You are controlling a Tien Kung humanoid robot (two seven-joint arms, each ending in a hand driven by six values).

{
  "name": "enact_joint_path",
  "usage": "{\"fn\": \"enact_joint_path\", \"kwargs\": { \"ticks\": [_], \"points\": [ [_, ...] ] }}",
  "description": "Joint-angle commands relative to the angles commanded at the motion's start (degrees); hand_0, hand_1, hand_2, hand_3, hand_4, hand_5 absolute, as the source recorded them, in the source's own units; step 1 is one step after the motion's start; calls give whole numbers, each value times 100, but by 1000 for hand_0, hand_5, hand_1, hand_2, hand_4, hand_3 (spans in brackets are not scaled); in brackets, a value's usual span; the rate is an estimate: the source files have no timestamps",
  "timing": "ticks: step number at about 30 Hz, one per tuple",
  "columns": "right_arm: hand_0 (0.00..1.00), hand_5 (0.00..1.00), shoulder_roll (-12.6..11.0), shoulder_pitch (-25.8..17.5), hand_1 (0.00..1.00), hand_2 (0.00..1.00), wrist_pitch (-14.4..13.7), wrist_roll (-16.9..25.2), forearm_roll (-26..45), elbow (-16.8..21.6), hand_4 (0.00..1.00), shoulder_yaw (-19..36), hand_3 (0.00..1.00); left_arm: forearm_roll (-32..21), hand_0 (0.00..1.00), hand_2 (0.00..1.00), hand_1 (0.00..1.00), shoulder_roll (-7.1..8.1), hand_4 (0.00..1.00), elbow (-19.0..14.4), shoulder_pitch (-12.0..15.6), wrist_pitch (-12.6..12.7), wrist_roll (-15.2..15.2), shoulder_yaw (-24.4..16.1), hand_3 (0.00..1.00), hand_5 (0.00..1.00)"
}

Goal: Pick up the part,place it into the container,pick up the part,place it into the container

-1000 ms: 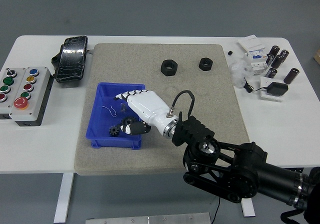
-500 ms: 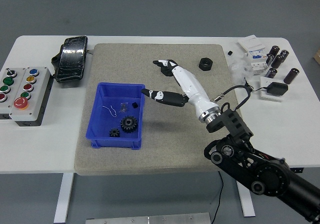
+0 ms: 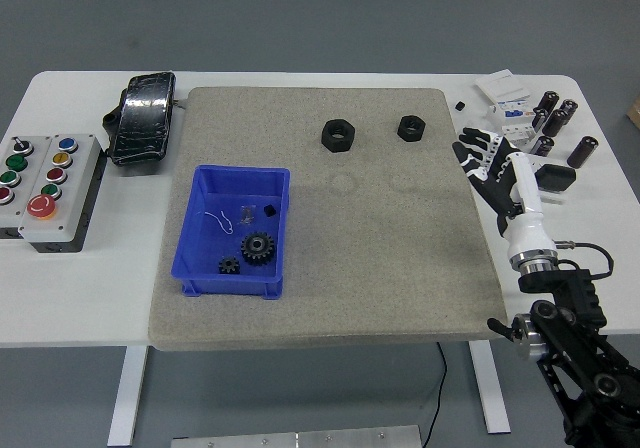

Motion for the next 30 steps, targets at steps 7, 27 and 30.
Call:
{"fn": "enact_joint_path", "kwargs": {
  "ticks": [7,27,30],
  "points": [
    [661,584,-44,-18,670,700,23,59,335,65,902,157,659,28,657,546,569,49,699,0,-9,-2,-33,14,622,385],
    [664,621,55,-30,668,699,-68,82,245,49,885,204,647,-398,657,546,568,115,700,0,98,46,-26,194,622,386],
    [664,621,59,-36,668,699,-86,83,250,50,885,193,647,-571,657,546,568,132,700,0,112,69,-28,275,622,386]
  ]
}}
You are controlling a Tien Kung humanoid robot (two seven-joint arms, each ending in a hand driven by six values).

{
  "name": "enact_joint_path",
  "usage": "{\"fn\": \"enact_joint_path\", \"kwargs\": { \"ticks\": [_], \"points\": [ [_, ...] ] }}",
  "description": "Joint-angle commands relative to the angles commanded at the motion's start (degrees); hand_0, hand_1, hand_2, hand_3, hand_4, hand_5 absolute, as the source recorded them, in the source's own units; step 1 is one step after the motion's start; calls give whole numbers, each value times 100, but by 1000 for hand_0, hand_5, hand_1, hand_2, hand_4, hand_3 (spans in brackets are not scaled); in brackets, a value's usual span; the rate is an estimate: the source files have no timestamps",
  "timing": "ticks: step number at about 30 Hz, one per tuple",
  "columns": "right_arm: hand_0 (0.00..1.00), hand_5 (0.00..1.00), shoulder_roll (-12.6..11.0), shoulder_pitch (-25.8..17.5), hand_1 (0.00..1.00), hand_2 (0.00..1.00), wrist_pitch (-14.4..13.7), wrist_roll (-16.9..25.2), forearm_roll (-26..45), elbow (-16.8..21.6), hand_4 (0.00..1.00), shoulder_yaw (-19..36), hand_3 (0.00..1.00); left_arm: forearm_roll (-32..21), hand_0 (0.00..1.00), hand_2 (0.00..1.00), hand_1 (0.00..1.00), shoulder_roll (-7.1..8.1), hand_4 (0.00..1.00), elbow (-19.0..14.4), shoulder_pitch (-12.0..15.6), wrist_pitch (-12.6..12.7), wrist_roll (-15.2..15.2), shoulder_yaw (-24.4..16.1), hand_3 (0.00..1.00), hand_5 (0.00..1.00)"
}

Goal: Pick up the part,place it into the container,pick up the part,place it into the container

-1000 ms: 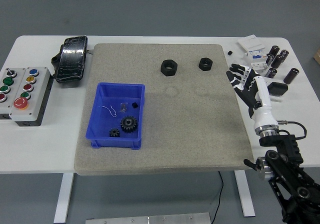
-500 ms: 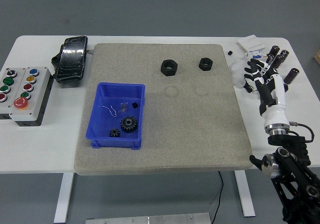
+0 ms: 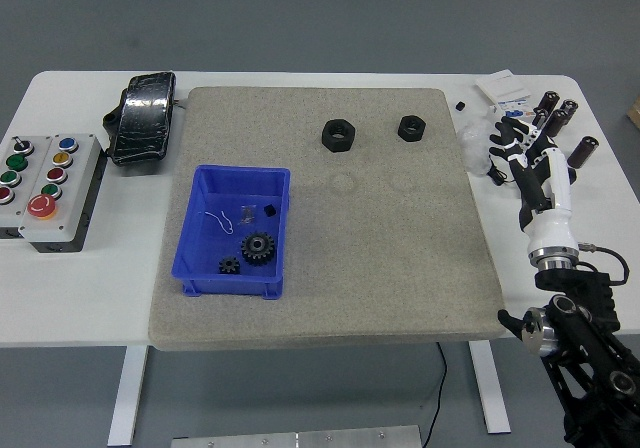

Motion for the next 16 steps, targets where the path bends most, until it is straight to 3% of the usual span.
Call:
{"fn": "enact_joint_path", "kwargs": {
  "ticks": [16],
  "points": [
    [664,631,24,-51,663,697,-68,11,25,18,875,34,641,-182,657,546,568,-29,700,0,24,9,3,123,621,388]
  ]
}}
